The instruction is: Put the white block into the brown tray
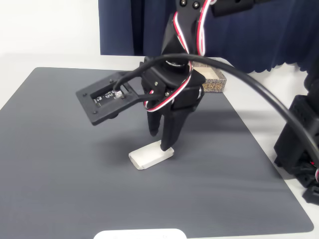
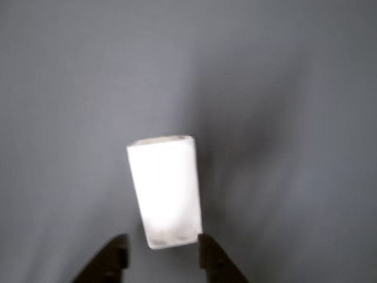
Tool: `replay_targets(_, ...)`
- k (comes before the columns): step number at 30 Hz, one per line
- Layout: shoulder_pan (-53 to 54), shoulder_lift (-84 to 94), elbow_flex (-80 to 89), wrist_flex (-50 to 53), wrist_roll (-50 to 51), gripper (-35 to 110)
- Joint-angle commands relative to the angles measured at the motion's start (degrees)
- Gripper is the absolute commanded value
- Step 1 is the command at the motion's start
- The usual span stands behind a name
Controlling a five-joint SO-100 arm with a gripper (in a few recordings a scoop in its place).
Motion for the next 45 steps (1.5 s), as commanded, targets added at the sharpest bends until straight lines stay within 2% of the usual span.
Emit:
replay_targets(1, 0.7, 1.3, -2.2, -0.4, 1.5, 31)
replay_targets(22, 2.5, -0.2, -4.9, -3.0, -4.7, 34)
replay_targets(45, 0.1, -4.9, -4.7, -8.1, -8.1, 33)
